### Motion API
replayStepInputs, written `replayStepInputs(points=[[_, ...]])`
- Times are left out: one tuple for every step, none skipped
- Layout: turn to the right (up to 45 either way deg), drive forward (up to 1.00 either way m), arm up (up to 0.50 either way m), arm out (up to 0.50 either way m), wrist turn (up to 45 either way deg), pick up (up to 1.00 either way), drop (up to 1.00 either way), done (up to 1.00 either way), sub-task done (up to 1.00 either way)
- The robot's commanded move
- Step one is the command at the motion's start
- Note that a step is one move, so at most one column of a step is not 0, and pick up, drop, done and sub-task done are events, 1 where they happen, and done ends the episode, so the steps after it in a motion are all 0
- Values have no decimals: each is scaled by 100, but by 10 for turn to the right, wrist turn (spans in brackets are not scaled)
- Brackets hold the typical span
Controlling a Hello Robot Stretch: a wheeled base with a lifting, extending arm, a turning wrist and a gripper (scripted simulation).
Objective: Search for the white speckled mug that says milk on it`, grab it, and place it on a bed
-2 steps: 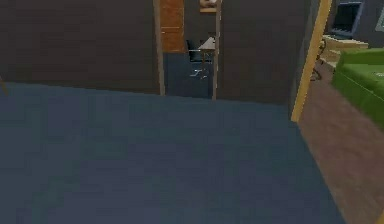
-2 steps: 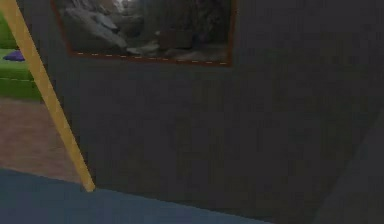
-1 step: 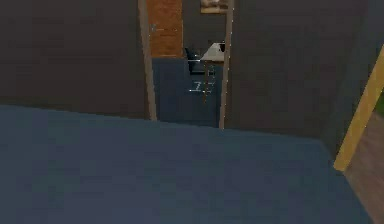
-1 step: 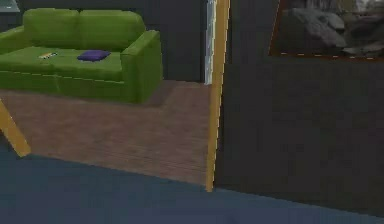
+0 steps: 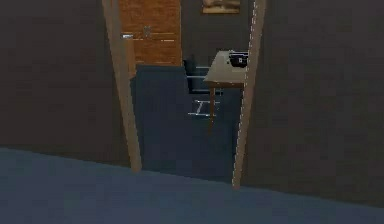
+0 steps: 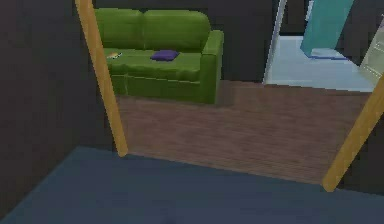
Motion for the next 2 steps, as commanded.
replayStepInputs(points=[[0, 100, 0, 0, 0, 0, 0, 0, 0], [0, 65, 0, 0, 0, 0, 0, 0, 0]])
